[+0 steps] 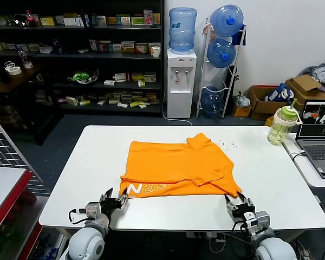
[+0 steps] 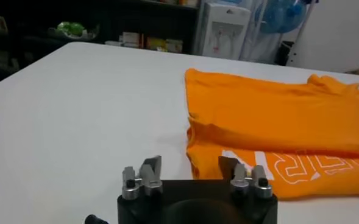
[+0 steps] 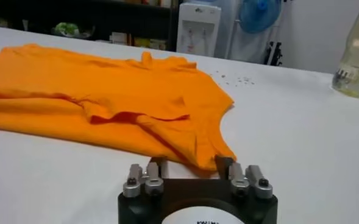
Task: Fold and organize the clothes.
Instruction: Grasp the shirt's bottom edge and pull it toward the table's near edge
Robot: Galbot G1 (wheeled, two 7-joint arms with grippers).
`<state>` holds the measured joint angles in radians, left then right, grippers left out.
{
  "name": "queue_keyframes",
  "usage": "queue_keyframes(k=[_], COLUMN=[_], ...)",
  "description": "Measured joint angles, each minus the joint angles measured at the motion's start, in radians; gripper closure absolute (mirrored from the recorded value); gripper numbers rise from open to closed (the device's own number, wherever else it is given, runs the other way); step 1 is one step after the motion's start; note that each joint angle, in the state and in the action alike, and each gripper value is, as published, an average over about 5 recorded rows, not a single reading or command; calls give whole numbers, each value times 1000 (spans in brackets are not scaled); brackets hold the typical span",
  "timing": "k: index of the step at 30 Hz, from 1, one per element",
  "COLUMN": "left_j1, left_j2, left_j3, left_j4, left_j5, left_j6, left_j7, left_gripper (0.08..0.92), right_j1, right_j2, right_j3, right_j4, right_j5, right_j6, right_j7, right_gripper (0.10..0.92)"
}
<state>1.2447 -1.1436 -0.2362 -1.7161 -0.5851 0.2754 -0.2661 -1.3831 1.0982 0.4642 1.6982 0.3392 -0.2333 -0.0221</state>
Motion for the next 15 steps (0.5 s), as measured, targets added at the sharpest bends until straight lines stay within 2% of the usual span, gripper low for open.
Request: queue_keyframes(k=[9, 12, 15], left_j1=[4, 3, 3], left_j2=[-9, -10, -8], left_j3=[8, 9, 9], left_j4=[9, 9, 6], left_j5=[12, 12, 11], left_j6=[-7, -9, -9], left_j7=[-1, -1, -5], left_gripper=[661, 748, 835], right_j1=[-5, -10, -18], right_j2=[-3, -4, -9], right_j3=[4, 5, 8], right_j4=[7, 11, 21], right_j5=[10, 16, 25], right_j6=[15, 19, 20], right_j7=[-1, 1, 6], right_gripper=[839, 894, 901])
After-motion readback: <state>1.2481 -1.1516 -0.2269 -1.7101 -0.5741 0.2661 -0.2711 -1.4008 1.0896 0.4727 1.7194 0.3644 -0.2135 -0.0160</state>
